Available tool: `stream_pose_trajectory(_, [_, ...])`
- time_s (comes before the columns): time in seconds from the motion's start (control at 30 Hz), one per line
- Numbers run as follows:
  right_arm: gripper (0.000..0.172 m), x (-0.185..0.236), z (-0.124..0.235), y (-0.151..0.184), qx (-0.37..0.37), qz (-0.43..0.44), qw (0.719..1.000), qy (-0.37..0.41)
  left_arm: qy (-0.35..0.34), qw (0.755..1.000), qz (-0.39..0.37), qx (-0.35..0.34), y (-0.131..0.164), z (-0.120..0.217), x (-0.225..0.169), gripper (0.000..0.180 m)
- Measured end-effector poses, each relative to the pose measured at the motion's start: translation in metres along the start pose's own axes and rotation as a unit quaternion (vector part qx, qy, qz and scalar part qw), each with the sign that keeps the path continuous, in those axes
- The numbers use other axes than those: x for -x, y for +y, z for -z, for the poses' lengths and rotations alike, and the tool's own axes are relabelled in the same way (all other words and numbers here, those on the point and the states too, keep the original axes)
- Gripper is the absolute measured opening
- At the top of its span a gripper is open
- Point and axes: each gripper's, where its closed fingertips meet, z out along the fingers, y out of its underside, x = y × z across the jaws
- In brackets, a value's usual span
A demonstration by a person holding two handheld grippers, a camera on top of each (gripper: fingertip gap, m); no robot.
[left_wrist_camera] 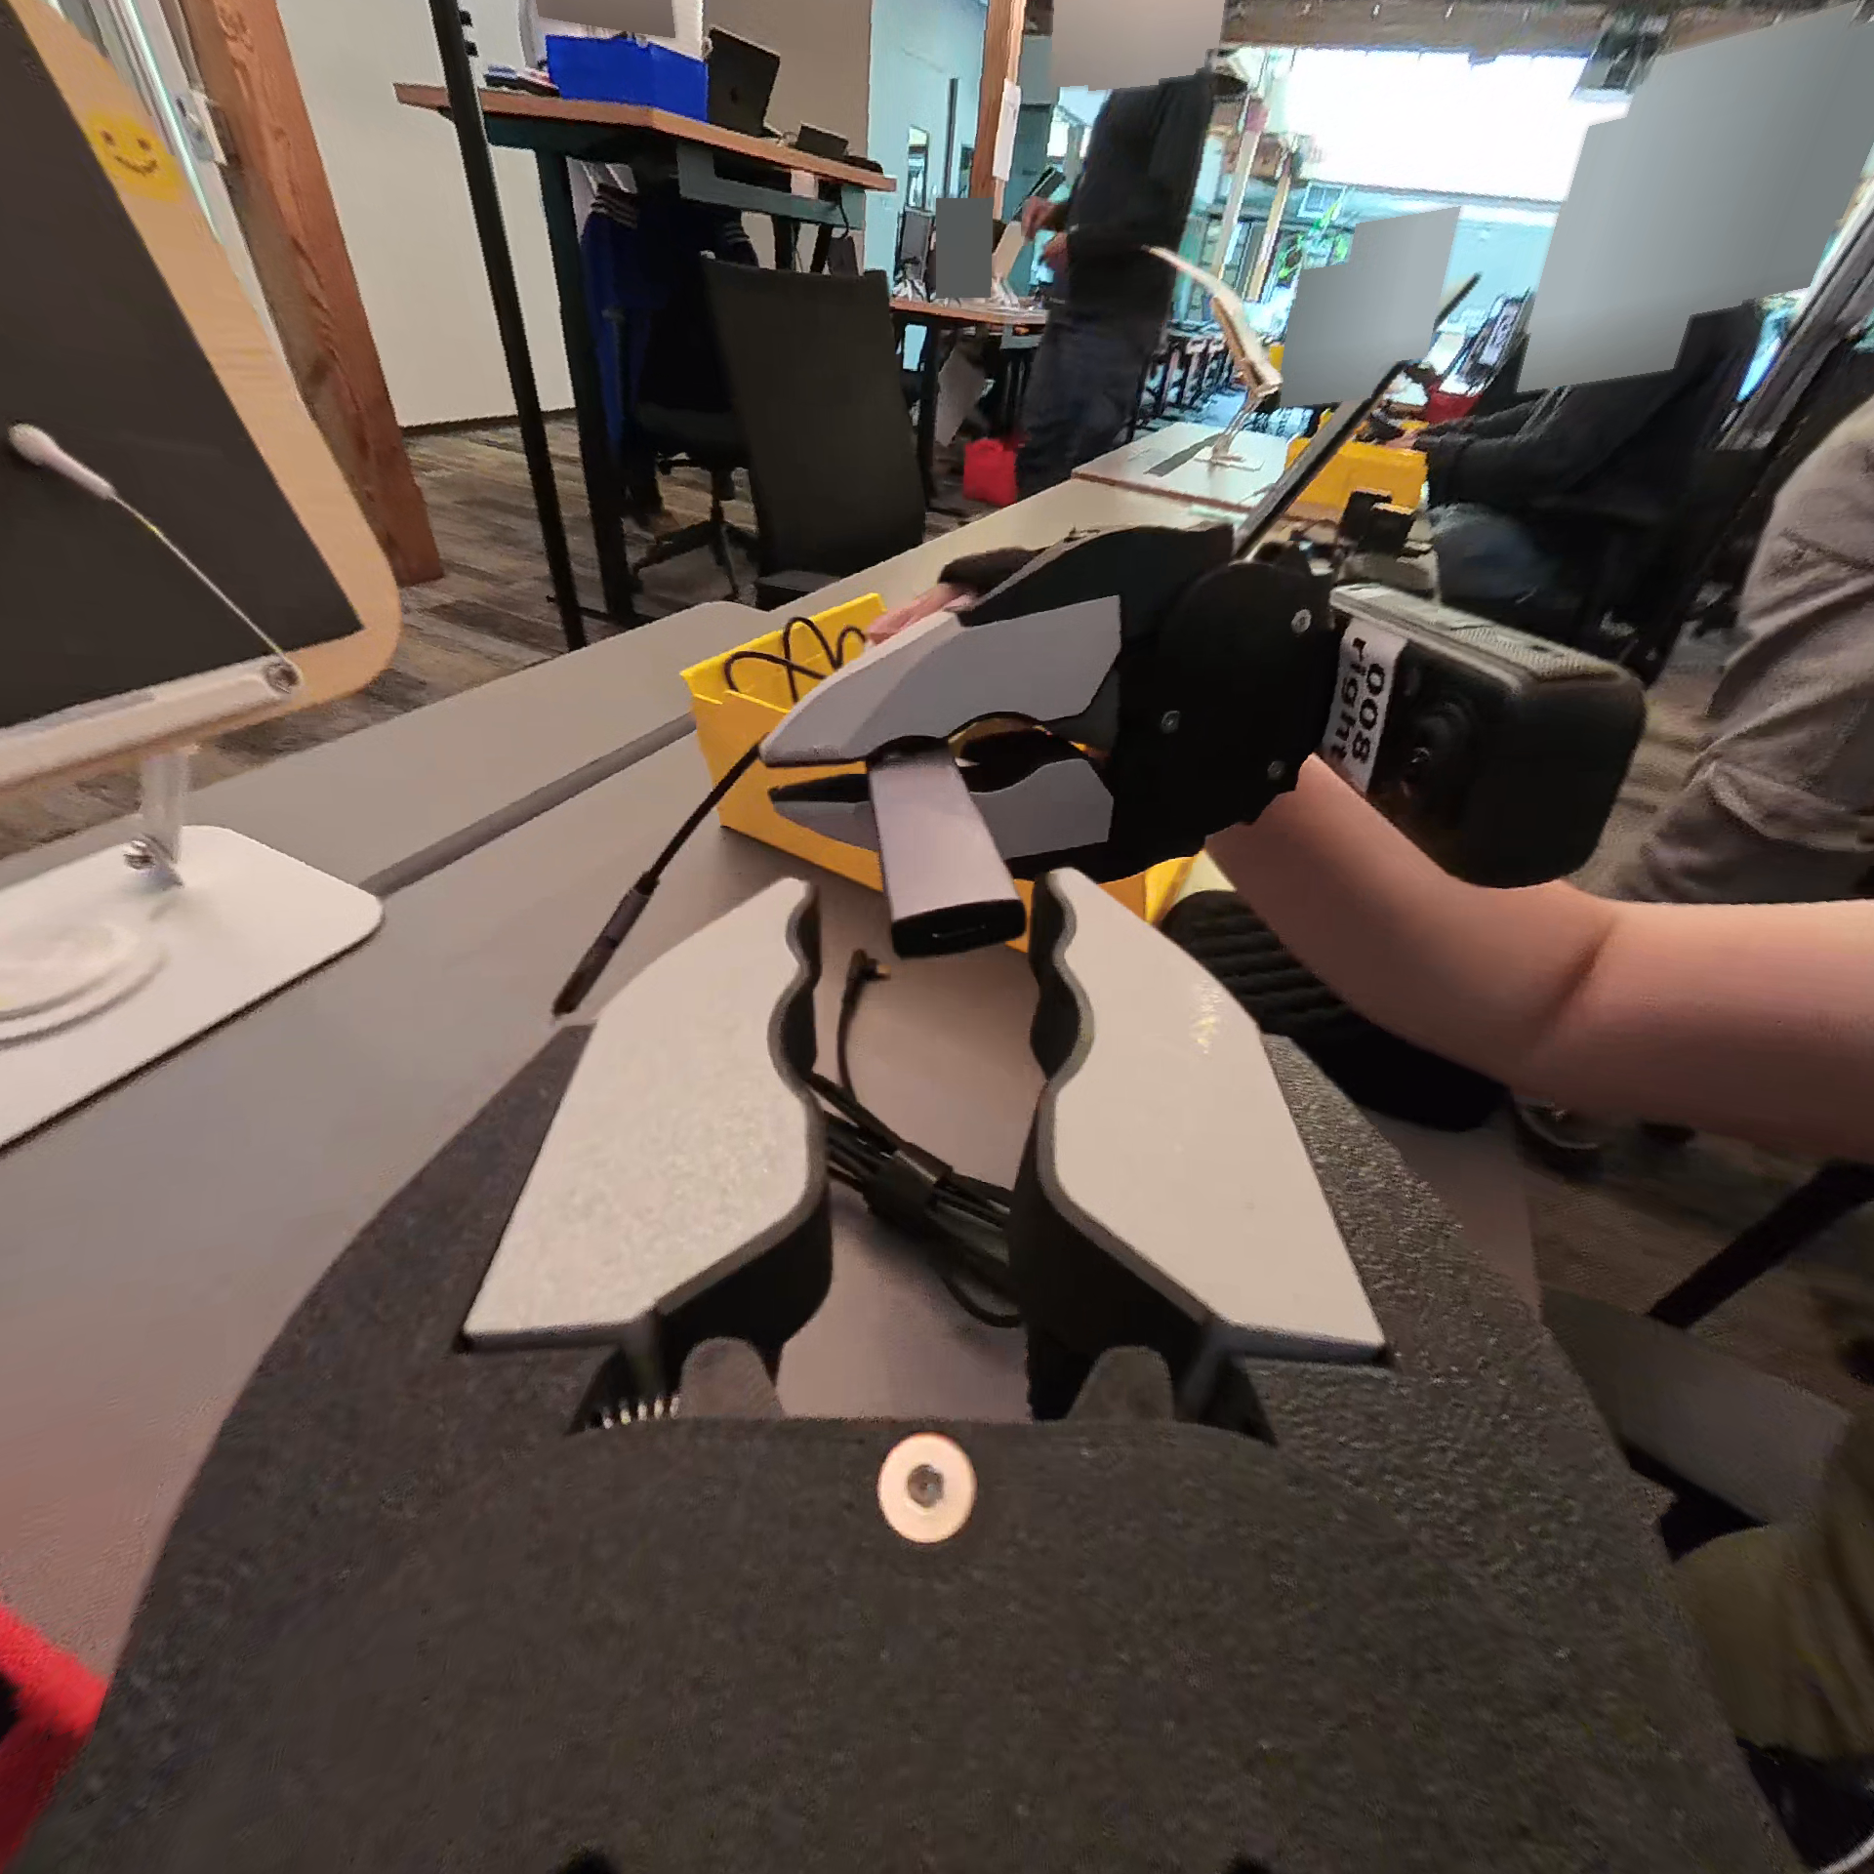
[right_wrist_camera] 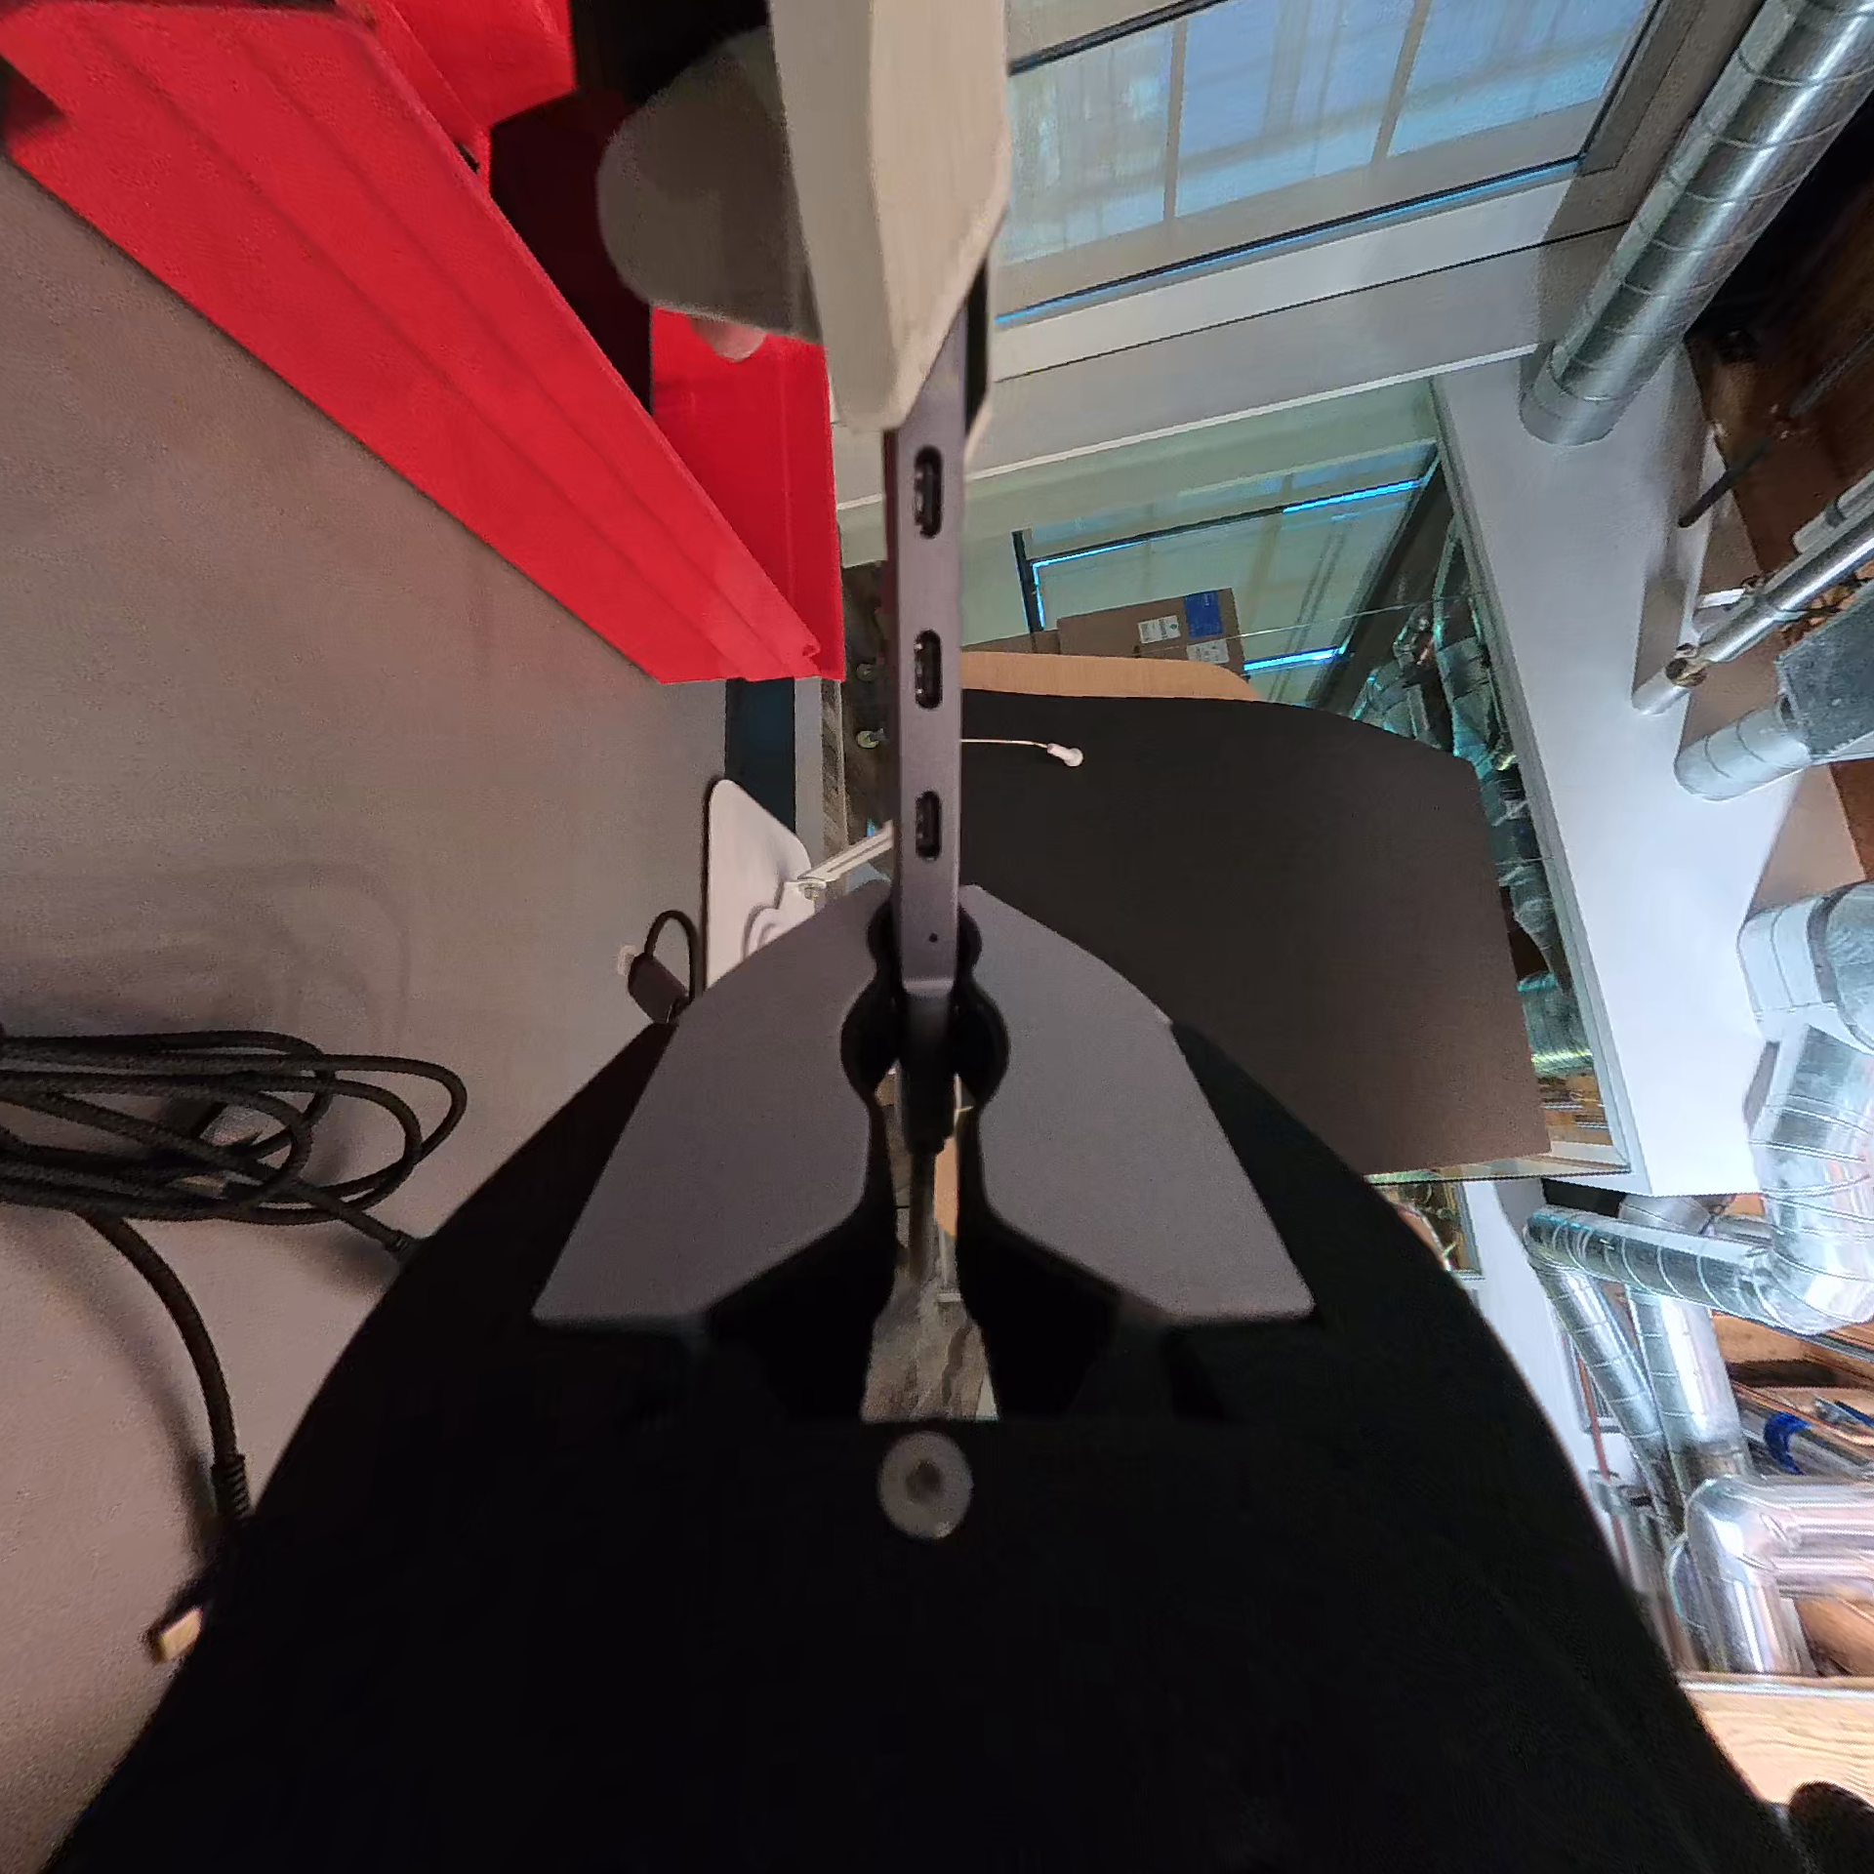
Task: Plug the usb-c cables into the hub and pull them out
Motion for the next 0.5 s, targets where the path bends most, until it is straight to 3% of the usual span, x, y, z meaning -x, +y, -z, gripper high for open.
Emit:
stream_pose_trajectory(0.23, [0.006, 0.001, 0.001, -0.003, -0.011, 0.013, 1.0, 0.004, 0.07, 0.996, 0.06, -0.01, 0.002, -0.004, -0.01, 0.032])
stream_pose_trajectory(0.5, [0.006, 0.005, 0.0, -0.001, -0.005, 0.022, 1.0, -0.002, 0.077, 0.994, 0.079, -0.018, 0.005, -0.006, -0.007, 0.03])
